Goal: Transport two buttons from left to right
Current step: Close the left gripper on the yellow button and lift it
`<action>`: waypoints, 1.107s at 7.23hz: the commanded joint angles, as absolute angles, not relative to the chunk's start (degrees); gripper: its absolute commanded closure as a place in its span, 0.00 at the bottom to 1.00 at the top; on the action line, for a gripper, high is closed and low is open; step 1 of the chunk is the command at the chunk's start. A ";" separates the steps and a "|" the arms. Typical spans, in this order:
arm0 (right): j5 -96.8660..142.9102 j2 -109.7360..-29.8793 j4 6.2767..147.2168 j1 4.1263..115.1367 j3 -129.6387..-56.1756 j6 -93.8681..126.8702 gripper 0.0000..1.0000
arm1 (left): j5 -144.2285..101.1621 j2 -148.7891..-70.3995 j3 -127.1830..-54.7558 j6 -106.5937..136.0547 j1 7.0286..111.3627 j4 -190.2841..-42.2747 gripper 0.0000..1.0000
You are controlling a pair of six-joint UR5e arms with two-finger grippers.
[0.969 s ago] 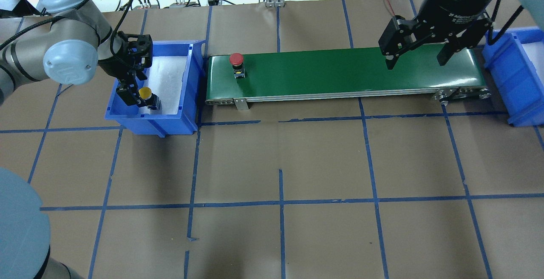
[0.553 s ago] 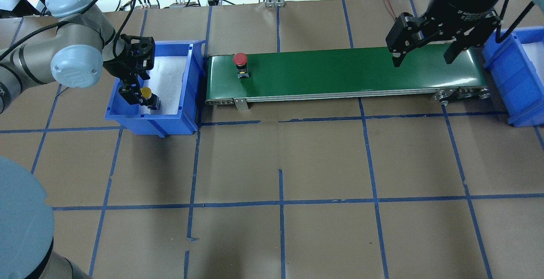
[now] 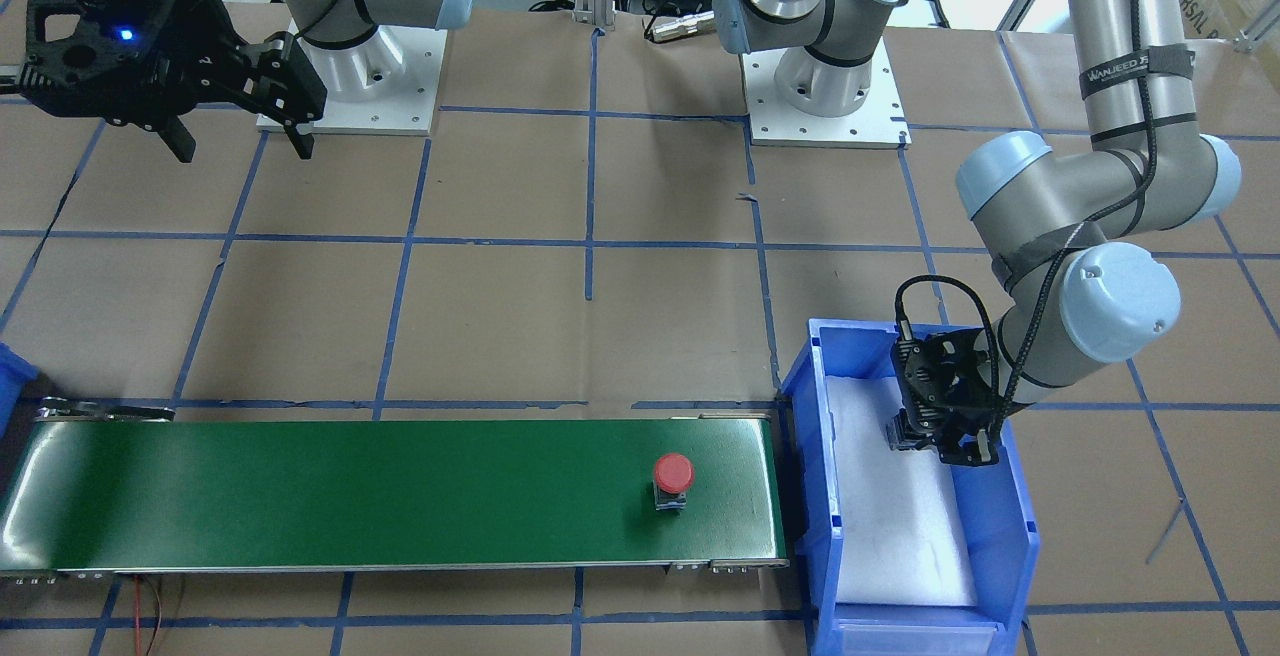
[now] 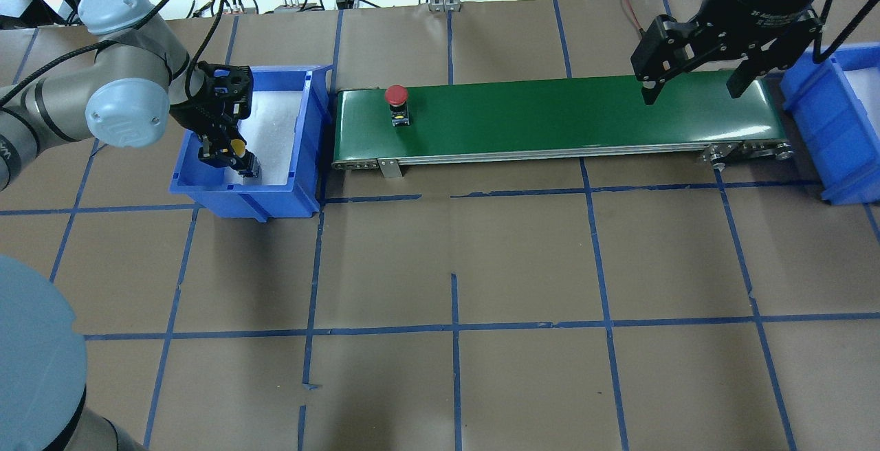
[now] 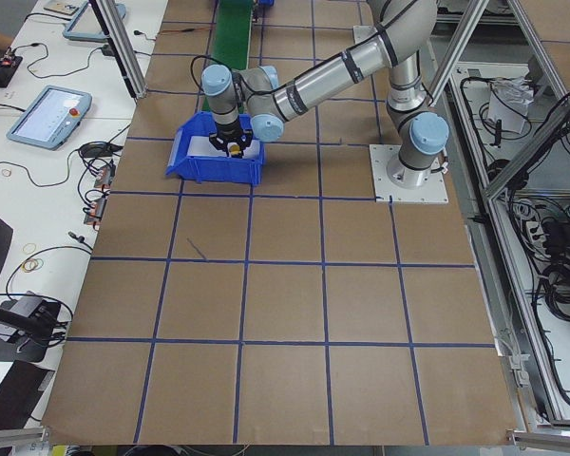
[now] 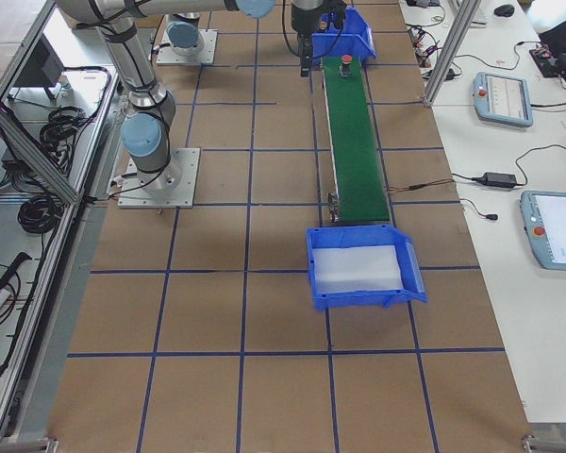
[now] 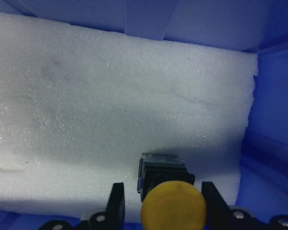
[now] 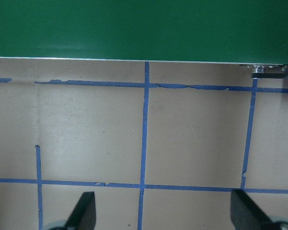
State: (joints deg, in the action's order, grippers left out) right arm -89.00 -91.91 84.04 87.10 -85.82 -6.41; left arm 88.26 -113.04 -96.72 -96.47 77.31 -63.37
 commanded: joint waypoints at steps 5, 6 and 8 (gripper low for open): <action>-88.51 -91.32 84.11 87.46 -87.53 -12.74 0.00 | 90.25 -108.81 -88.54 -84.76 88.81 -64.33 0.66; -88.51 -91.32 84.46 87.45 -87.89 -13.18 0.00 | 90.26 -108.81 -86.85 -80.46 91.29 -65.03 0.66; -88.51 -91.14 84.55 86.75 -87.98 -17.90 0.00 | 90.70 -110.46 -84.12 -74.64 95.09 -64.69 0.66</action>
State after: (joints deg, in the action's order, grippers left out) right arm -88.51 -91.21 84.49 87.19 -87.84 -14.91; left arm 90.50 -109.20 -85.80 -77.93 93.04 -64.68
